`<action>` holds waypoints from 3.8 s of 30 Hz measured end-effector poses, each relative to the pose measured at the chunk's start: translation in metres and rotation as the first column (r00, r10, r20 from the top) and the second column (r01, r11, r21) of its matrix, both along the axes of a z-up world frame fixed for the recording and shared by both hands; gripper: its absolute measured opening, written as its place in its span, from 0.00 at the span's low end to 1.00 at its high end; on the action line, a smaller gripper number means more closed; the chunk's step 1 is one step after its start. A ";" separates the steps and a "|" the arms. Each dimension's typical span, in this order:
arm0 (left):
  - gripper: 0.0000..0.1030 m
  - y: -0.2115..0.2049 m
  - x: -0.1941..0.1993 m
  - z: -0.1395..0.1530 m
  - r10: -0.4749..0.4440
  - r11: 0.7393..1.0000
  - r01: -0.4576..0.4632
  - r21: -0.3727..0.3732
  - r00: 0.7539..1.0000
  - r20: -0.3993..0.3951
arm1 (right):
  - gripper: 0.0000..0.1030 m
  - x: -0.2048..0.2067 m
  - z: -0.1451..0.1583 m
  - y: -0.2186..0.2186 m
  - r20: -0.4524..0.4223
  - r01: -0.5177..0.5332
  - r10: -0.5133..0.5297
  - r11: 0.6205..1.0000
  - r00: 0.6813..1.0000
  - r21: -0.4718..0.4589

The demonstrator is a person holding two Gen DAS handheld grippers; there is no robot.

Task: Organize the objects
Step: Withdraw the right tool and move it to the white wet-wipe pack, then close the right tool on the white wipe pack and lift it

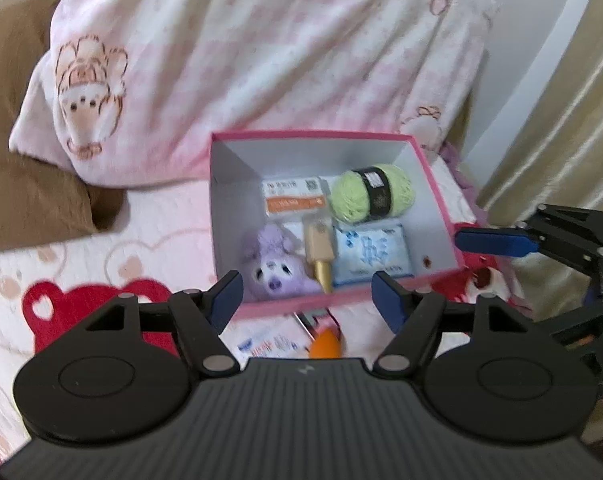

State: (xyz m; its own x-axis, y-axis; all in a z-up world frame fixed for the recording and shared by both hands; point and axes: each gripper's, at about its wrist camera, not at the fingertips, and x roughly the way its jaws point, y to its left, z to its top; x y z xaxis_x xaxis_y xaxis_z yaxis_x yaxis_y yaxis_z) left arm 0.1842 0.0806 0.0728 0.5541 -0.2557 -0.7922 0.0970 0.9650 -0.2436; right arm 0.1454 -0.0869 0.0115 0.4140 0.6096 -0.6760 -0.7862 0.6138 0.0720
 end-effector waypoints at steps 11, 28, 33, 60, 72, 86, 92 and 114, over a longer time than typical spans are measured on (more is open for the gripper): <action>0.71 0.012 -0.054 -0.021 -0.011 0.998 0.009 0.054 0.999 0.048 | 0.66 -0.041 -0.018 0.004 -0.063 -0.039 0.038 0.999 0.997 -0.022; 0.81 0.018 -0.063 -0.106 0.005 1.000 -0.004 -0.015 0.998 0.062 | 0.82 -0.050 -0.075 0.034 -0.060 -0.125 0.120 0.989 0.991 -0.084; 0.81 0.029 -0.056 -0.146 0.043 0.998 -0.039 -0.058 0.997 0.063 | 0.82 -0.022 -0.109 0.042 -0.141 -0.106 0.093 0.990 0.986 -0.091; 0.39 0.048 -0.025 -0.232 0.159 0.927 -0.172 -0.332 0.985 -0.065 | 0.78 0.013 -0.196 0.097 -0.125 -0.211 0.182 0.935 0.975 -0.284; 0.37 0.079 -0.045 -0.220 0.258 0.923 -0.271 -0.274 0.963 -0.082 | 0.50 -0.003 -0.186 0.110 -0.146 -0.246 0.216 0.942 0.965 -0.228; 0.37 0.075 -0.044 -0.226 0.243 0.931 -0.264 -0.253 0.964 -0.111 | 0.55 -0.011 -0.195 0.127 -0.100 -0.187 0.165 0.941 0.981 -0.284; 0.39 0.073 -0.058 -0.199 0.190 0.937 -0.213 -0.276 0.976 -0.110 | 0.56 -0.028 -0.174 0.109 -0.105 -0.139 0.118 0.966 0.987 -0.219; 0.39 0.020 -0.112 -0.088 0.036 0.971 -0.023 -0.237 0.998 0.050 | 0.59 -0.107 -0.070 0.040 0.105 -0.025 0.035 0.995 0.994 -0.098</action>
State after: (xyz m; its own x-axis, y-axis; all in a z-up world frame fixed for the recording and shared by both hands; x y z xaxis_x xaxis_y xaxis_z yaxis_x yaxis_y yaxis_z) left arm 0.0720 0.1005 -0.0153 0.6044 -0.4149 -0.6802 0.0886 0.8834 -0.4602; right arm 0.0389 -0.0471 -0.0587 0.4693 0.5568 -0.6853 -0.8044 0.5897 -0.0717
